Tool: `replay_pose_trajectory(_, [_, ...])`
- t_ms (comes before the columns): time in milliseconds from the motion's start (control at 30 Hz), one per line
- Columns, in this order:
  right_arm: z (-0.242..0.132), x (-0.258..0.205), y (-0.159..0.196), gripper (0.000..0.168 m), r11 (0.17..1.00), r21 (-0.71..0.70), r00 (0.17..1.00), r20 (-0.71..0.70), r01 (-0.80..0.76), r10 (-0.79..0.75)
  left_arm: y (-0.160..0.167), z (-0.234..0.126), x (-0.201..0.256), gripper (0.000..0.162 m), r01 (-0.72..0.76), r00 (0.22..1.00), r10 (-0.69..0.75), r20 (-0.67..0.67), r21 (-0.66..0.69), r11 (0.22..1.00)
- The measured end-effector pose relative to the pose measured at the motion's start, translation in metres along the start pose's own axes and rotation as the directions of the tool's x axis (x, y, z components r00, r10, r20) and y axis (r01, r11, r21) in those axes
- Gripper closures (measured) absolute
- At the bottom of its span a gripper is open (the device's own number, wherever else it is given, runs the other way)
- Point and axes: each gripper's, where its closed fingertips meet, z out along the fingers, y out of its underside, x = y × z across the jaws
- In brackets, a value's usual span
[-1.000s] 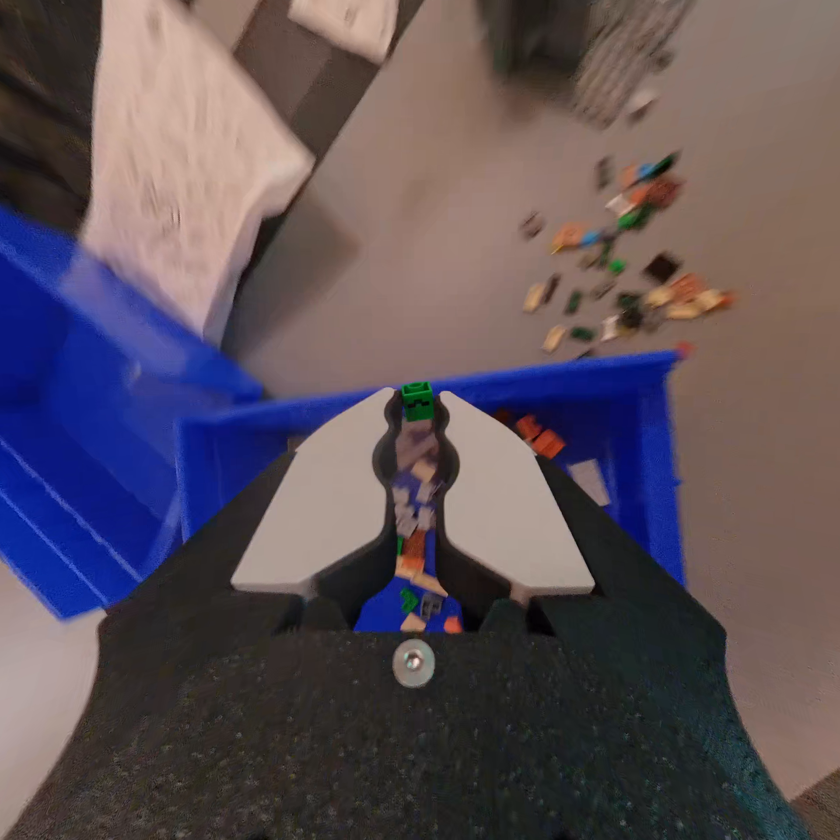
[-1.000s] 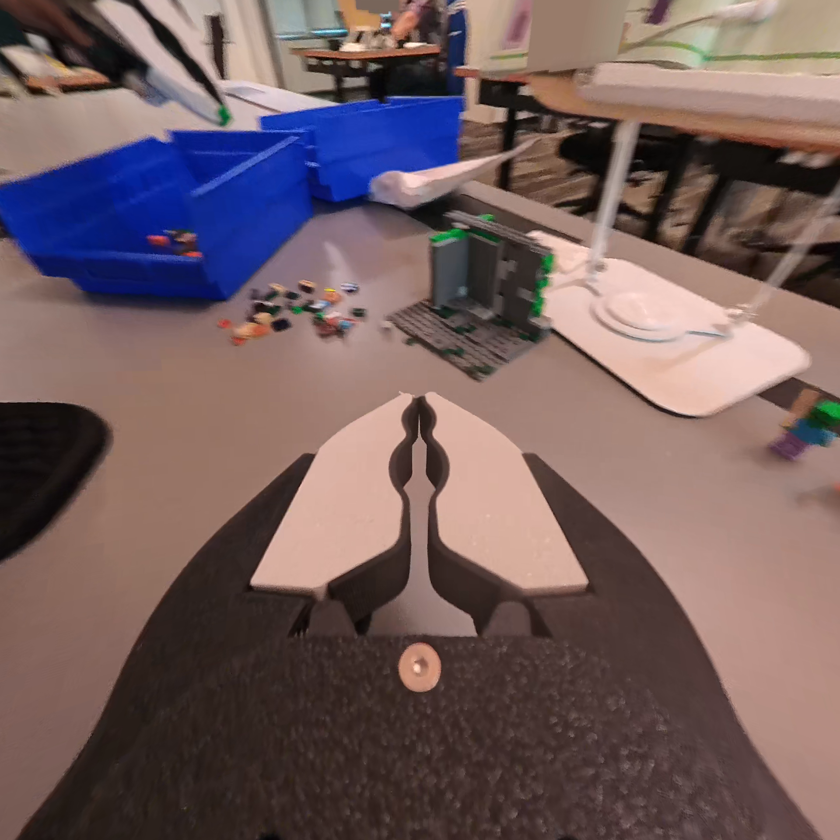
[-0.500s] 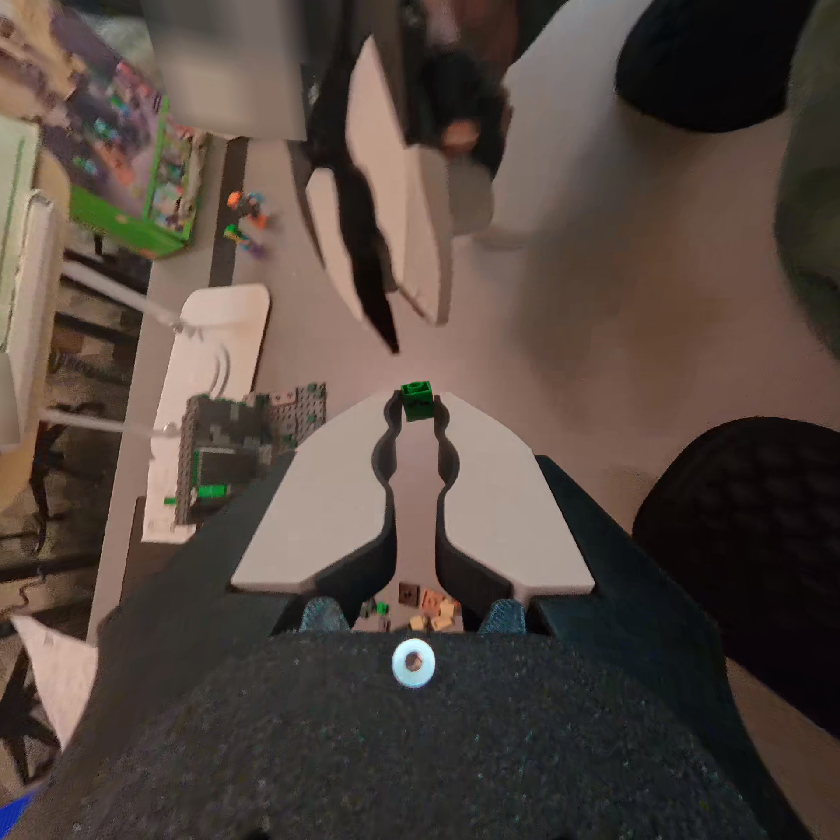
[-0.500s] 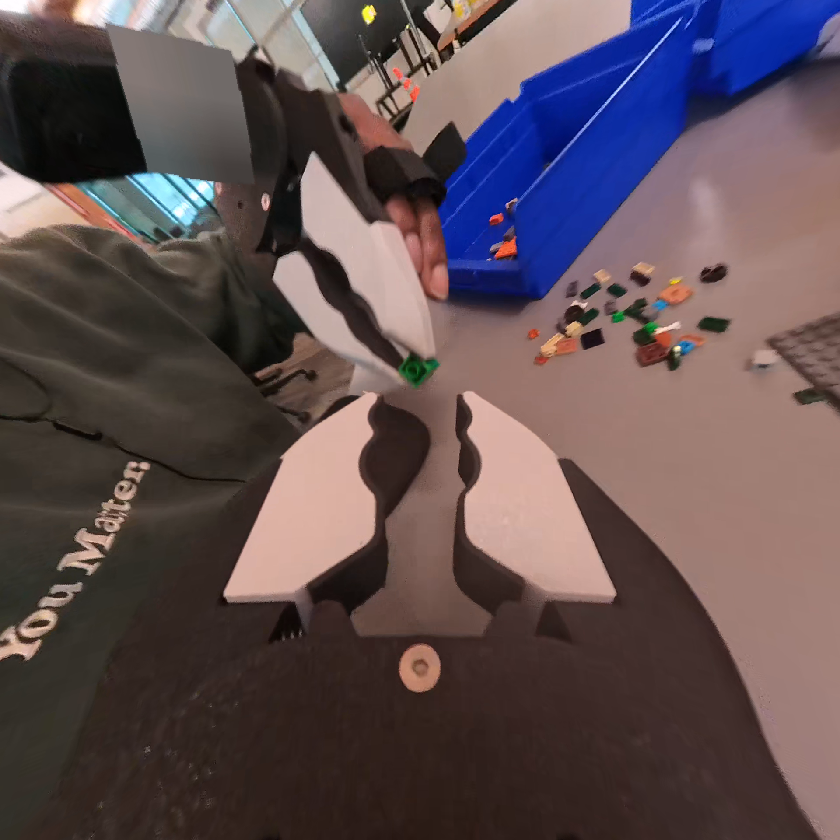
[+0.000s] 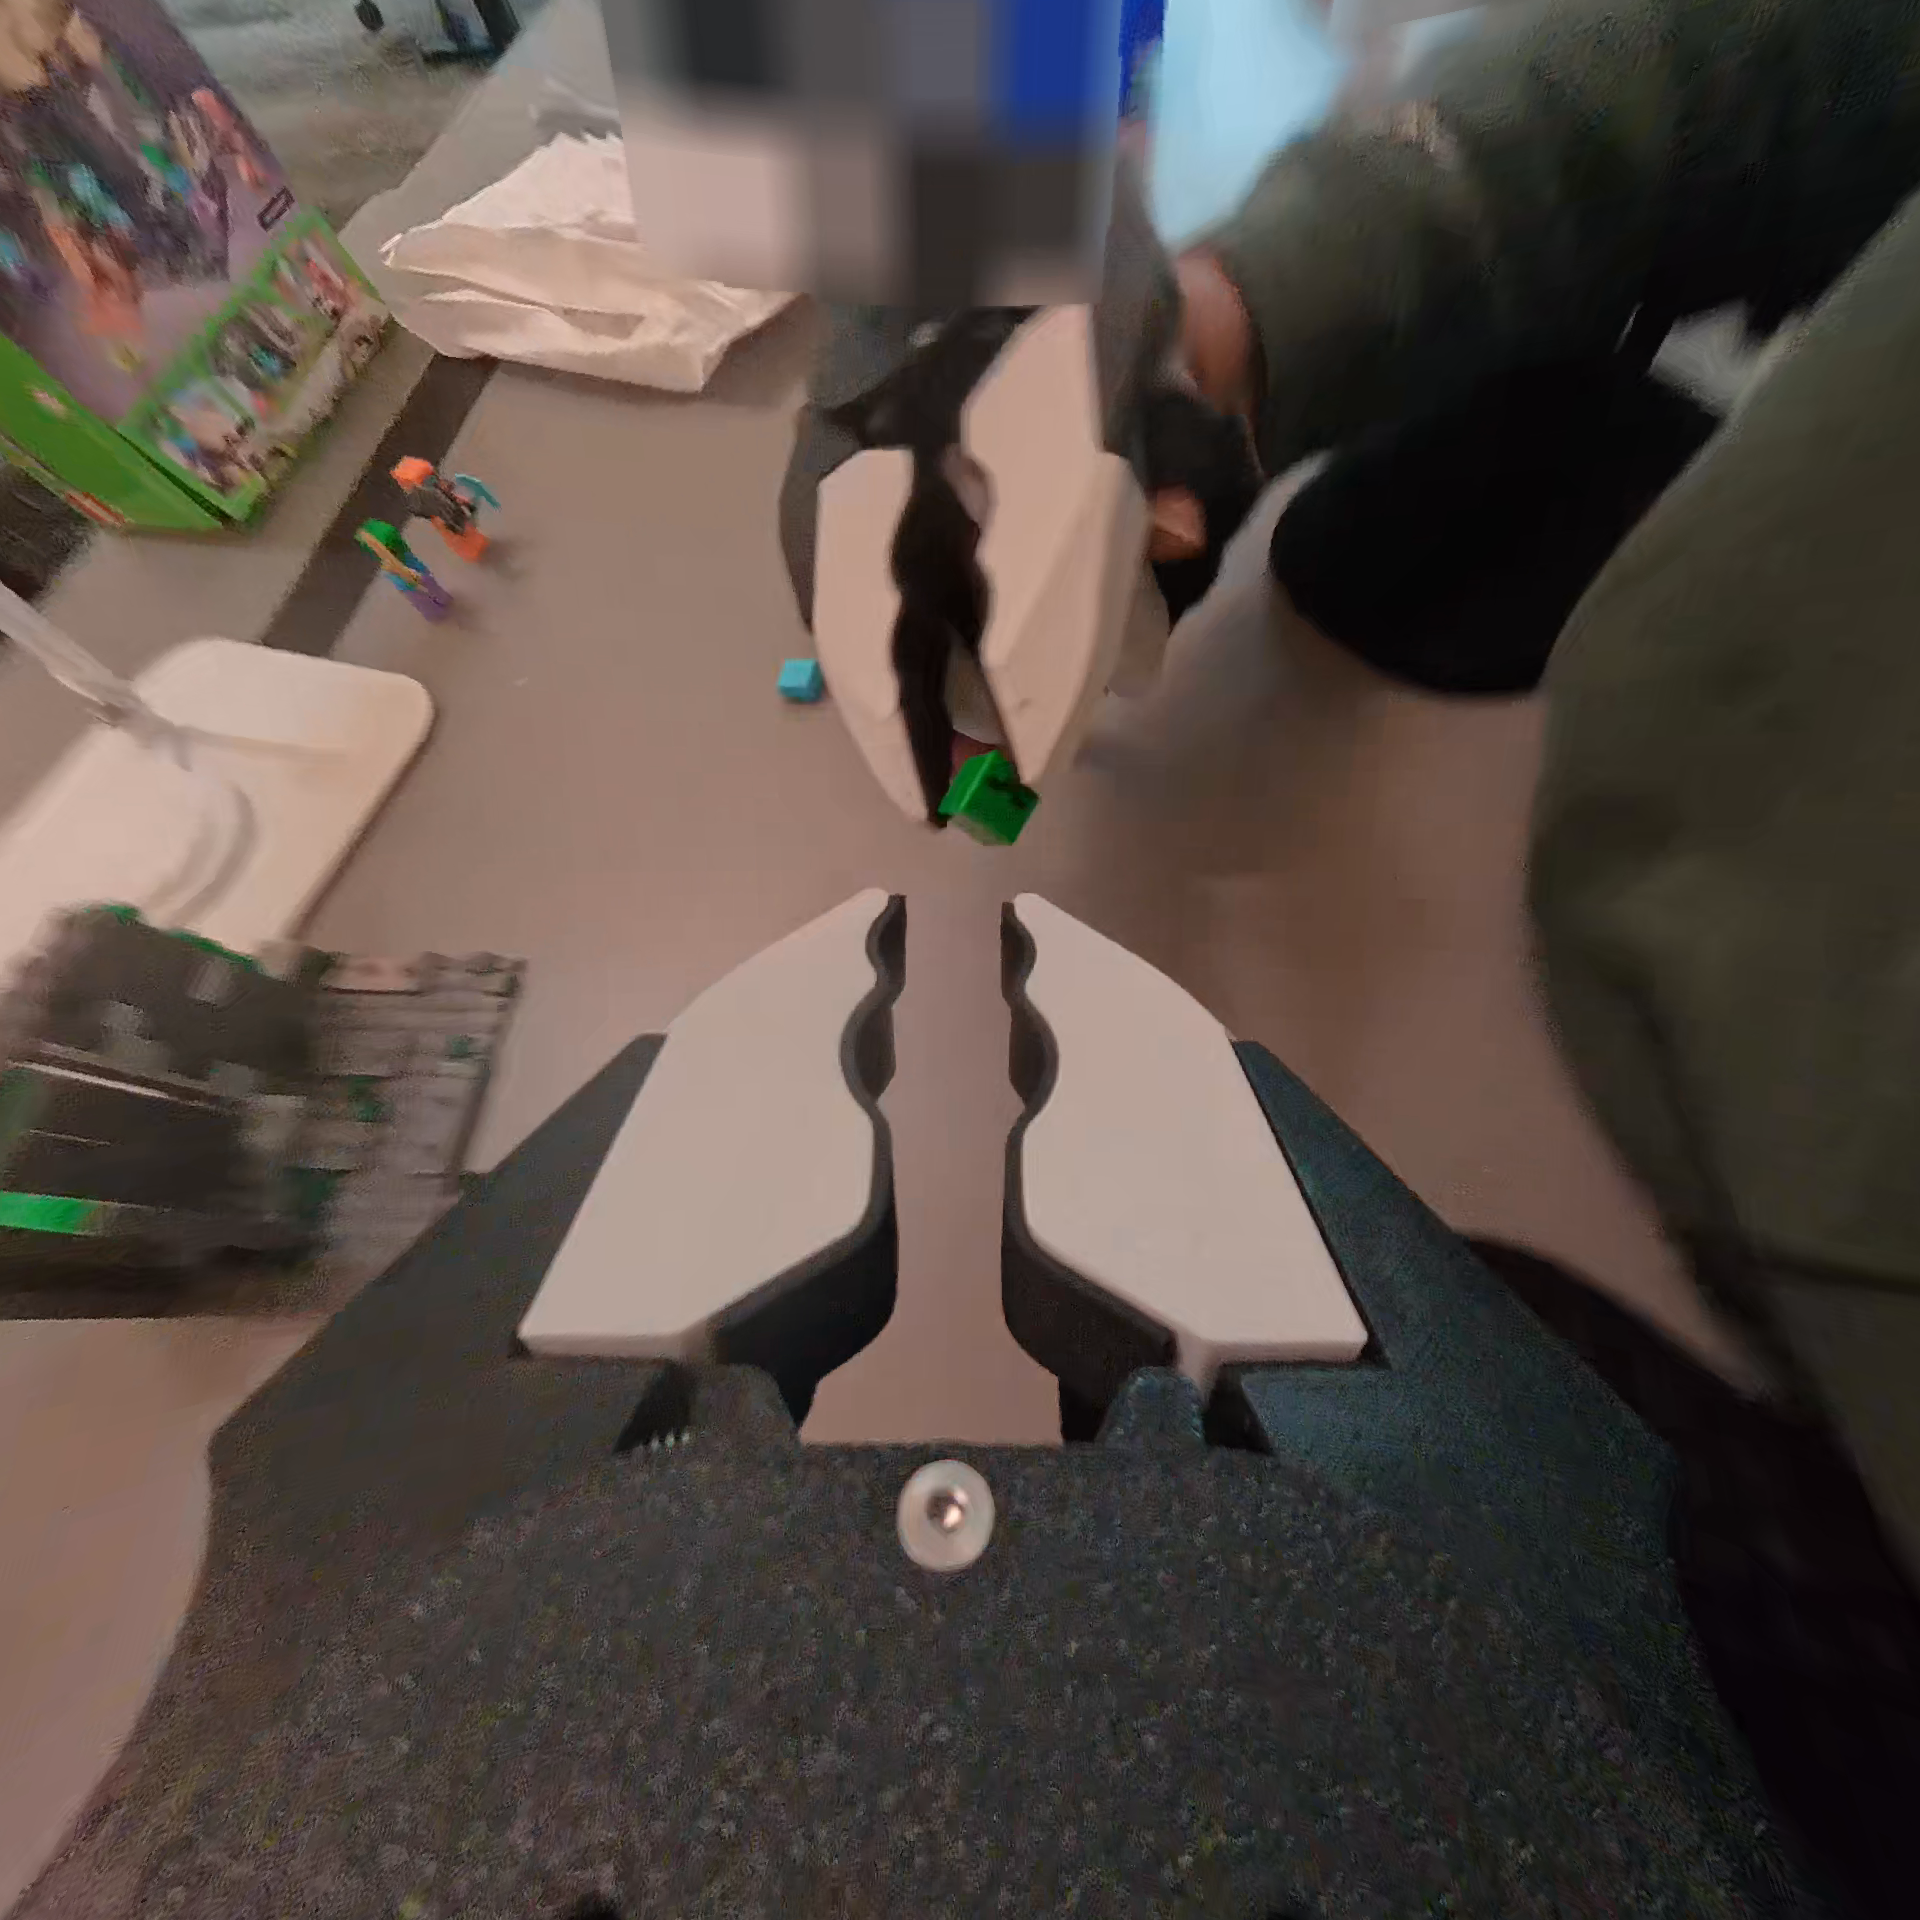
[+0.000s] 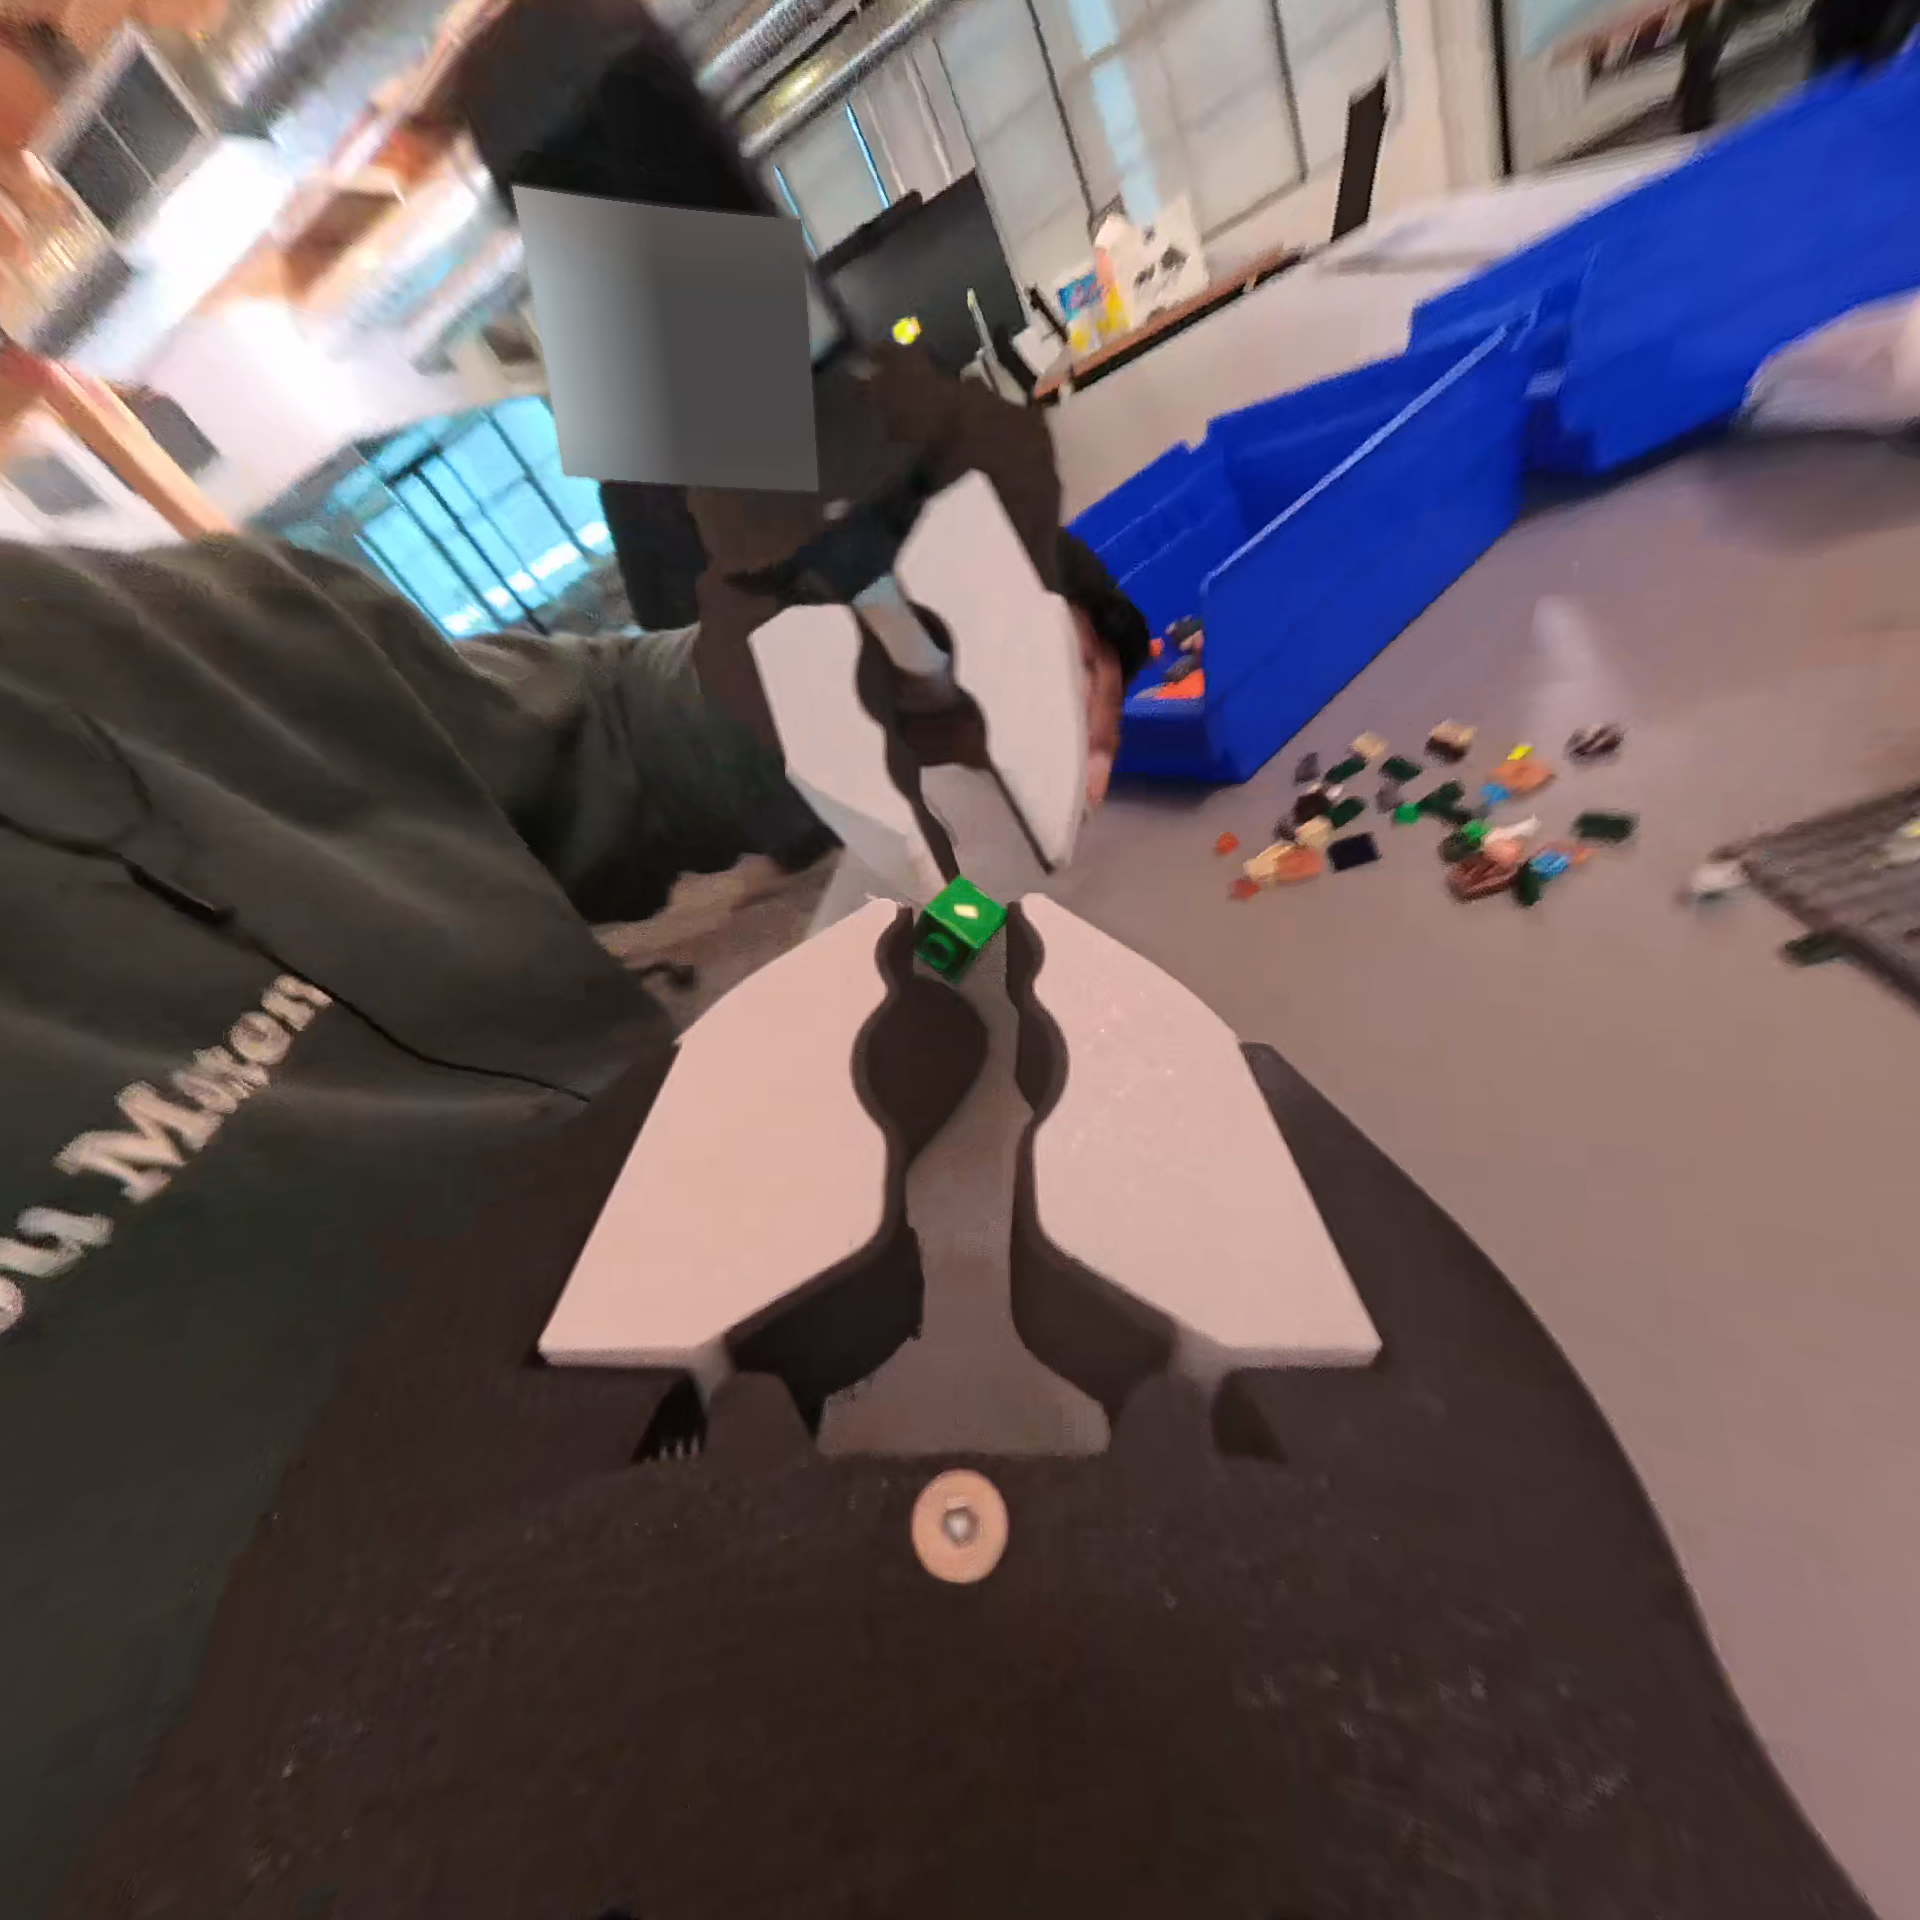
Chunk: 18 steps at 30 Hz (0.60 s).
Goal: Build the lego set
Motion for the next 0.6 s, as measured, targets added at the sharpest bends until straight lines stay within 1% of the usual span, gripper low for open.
replay_pose_trajectory(33, [-0.003,-0.002,0.001,0.152,0.996,0.008,0.996,-0.027,0.088,-0.087,-0.002,0.001,0.002,0.144,0.096,0.995,-0.094,-0.038,0.058,0.994])
replay_pose_trajectory(100, [-0.004,-0.006,0.006,0.152,0.966,-0.004,0.962,-0.083,0.259,-0.259,-0.008,0.004,0.008,0.143,0.284,0.953,-0.26,-0.153,0.165,0.944])
replay_pose_trajectory(133, [-0.004,-0.009,0.009,0.152,0.942,-0.013,0.937,-0.1,0.334,-0.334,-0.012,0.005,0.011,0.142,0.368,0.92,-0.324,-0.221,0.199,0.908])
replay_pose_trajectory(200, [-0.003,-0.015,0.013,0.152,0.891,-0.014,0.884,-0.122,0.453,-0.451,-0.016,0.009,0.019,0.137,0.475,0.856,-0.388,-0.341,0.224,0.851])
replay_pose_trajectory(267, [-0.002,-0.019,0.017,0.152,0.851,-0.024,0.842,-0.13,0.525,-0.523,-0.02,0.012,0.03,0.134,0.514,0.814,-0.386,-0.434,0.228,0.827])
replay_pose_trajectory(333, [-0.002,-0.025,0.018,0.152,0.826,-0.015,0.819,-0.12,0.563,-0.561,-0.024,0.013,0.039,0.134,0.547,0.772,-0.382,-0.507,0.225,0.807])
replay_pose_trajectory(367, [-0.003,-0.027,0.018,0.152,0.819,-0.006,0.814,-0.113,0.574,-0.57,-0.025,0.015,0.042,0.137,0.552,0.762,-0.378,-0.526,0.224,0.803])
replay_pose_trajectory(467, [-0.006,-0.031,0.018,0.152,0.796,0.0,0.791,-0.111,0.605,-0.602,-0.028,0.016,0.044,0.143,0.556,0.747,-0.368,-0.553,0.218,0.802])
replay_pose_trajectory(600, [-0.009,-0.033,0.018,0.152,0.757,-0.022,0.75,-0.126,0.653,-0.65,-0.028,0.017,0.047,0.147,0.526,0.758,-0.347,-0.553,0.202,0.826])
